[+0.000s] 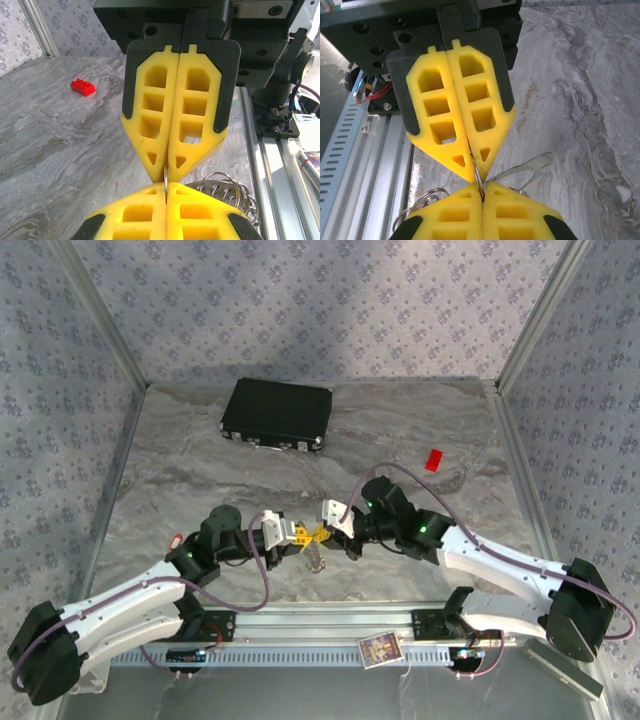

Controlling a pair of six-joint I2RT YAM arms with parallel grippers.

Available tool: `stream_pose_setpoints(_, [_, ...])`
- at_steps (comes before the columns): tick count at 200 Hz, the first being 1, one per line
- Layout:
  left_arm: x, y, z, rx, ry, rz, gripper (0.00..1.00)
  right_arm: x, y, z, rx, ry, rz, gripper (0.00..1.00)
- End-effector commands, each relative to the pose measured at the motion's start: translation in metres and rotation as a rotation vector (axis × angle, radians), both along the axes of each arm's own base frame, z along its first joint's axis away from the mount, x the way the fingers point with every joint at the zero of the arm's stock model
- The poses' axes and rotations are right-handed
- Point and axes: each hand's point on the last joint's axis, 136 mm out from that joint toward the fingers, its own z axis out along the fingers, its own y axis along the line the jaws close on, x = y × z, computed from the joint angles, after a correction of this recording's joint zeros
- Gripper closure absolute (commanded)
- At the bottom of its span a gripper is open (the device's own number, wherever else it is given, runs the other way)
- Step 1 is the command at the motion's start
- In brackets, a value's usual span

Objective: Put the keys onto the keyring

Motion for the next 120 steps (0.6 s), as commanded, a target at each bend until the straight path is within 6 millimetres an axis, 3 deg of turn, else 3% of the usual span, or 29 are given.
stream_pose_setpoints(1, [-0.002, -0.004, 0.016, -0.048, -0.024, -0.017, 0.93, -0.002, 0.002, 0.002, 0.011, -0.004, 0.013, 1.0])
stream_pose_setpoints(11, [0.003, -0.002, 0.013, -0.025, -0.013, 0.009, 0.78, -0.001, 0.001, 0.003, -0.002, -0.014, 0.009, 1.0])
stream_pose_setpoints(23, [0.007, 0.0, 0.007, 0.016, -0.001, 0.039, 0.74, 0.0, -0.002, 0.004, -0.029, -0.027, 0.008, 1.0])
stream_pose_setpoints(53, [0.01, 0.003, -0.003, 0.099, 0.021, 0.055, 0.76, 0.002, -0.008, 0.001, -0.138, -0.068, 0.004, 1.0])
stream_pose_setpoints(102, [0.009, -0.003, 0.003, 0.1, 0.014, 0.024, 0.78, 0.004, -0.006, 0.004, -0.229, -0.103, 0.025, 1.0])
stream_pose_setpoints(120, [0.009, -0.004, 0.005, 0.101, 0.01, 0.012, 0.85, 0.004, -0.003, 0.007, -0.229, -0.115, 0.035, 1.0])
